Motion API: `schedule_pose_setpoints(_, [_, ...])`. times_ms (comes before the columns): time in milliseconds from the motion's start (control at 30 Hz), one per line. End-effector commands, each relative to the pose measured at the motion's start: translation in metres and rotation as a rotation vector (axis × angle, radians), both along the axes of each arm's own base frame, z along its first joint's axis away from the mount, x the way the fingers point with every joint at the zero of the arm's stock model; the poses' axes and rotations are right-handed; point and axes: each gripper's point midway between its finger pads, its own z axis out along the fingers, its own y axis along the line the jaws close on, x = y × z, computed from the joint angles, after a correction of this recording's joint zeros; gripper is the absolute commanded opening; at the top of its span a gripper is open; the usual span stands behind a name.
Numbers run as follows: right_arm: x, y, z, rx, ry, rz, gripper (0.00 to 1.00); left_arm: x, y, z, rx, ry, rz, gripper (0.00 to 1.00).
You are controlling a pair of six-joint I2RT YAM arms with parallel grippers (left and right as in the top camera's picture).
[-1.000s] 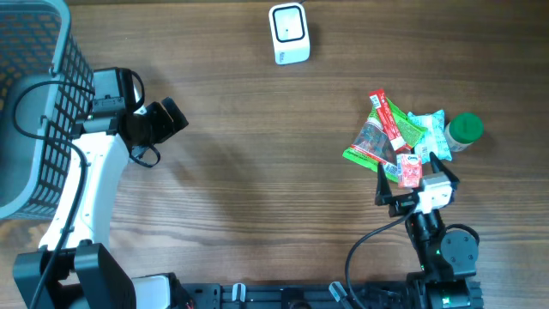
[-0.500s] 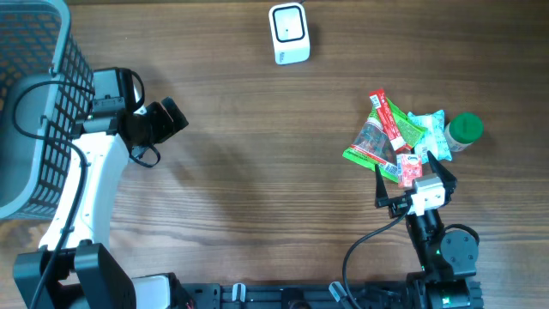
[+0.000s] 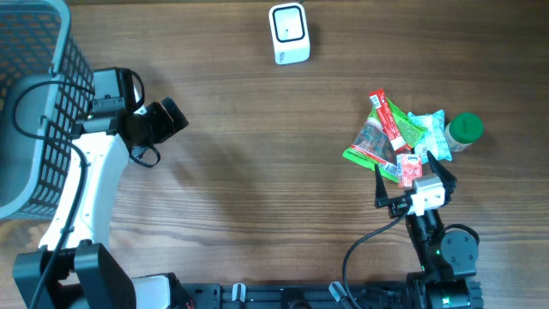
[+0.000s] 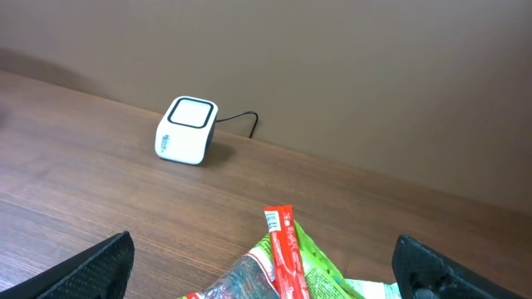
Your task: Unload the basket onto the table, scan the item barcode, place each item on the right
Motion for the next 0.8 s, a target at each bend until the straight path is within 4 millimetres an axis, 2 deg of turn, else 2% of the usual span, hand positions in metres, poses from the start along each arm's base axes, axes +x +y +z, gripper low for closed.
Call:
schedule_pose_setpoints(0, [-0.001, 0.002, 0.004, -0.011, -0.021, 0.012, 1.00, -0.001, -0.003, 0.002, -0.007, -0.007, -0.015, 1.00])
schedule_pose_setpoints(167, [-0.001, 0.002, 0.004, -0.011, -0.021, 0.012, 1.00, -0.002, -0.003, 0.024, 0.001, -0.075, -0.016, 1.00])
schedule_pose_setpoints(233, [-0.001, 0.002, 0.004, -0.011, -0.021, 0.012, 1.00, -0.003, -0.004, 0.043, 0.007, -0.132, -0.016, 1.00])
schedule_pose_setpoints(367, [-0.001, 0.002, 0.004, -0.011, -0.021, 0.012, 1.00, -0.015, -0.005, 0.098, 0.028, -0.304, -0.017, 1.00])
schedule_pose_setpoints(400, [-0.001, 0.002, 0.004, -0.012, -0.021, 0.012, 1.00, -0.022, -0.004, 0.118, 0.044, -0.370, -0.015, 1.00])
schedule_pose_setpoints(467, [-0.001, 0.002, 0.004, -0.011, -0.021, 0.012, 1.00, -0.035, 0.001, 0.147, 0.087, -0.463, 0.008, 1.00])
schedule_pose_setpoints(533, [-0.001, 0.002, 0.004, -0.011, -0.021, 0.012, 1.00, -0.056, 0.002, 0.184, 0.117, -0.591, 0.024, 1.00])
schedule_pose_setpoints(733, [-0.001, 0.002, 0.004, -0.011, -0.021, 0.012, 1.00, -0.116, -0.004, 0.251, 0.144, -0.867, 0.032, 1.00])
schedule_pose_setpoints(767, [-0.001, 0.002, 0.004, -0.011, -0.021, 0.012, 1.00, -0.134, -0.007, 0.262, 0.147, -0.921, 0.030, 1.00])
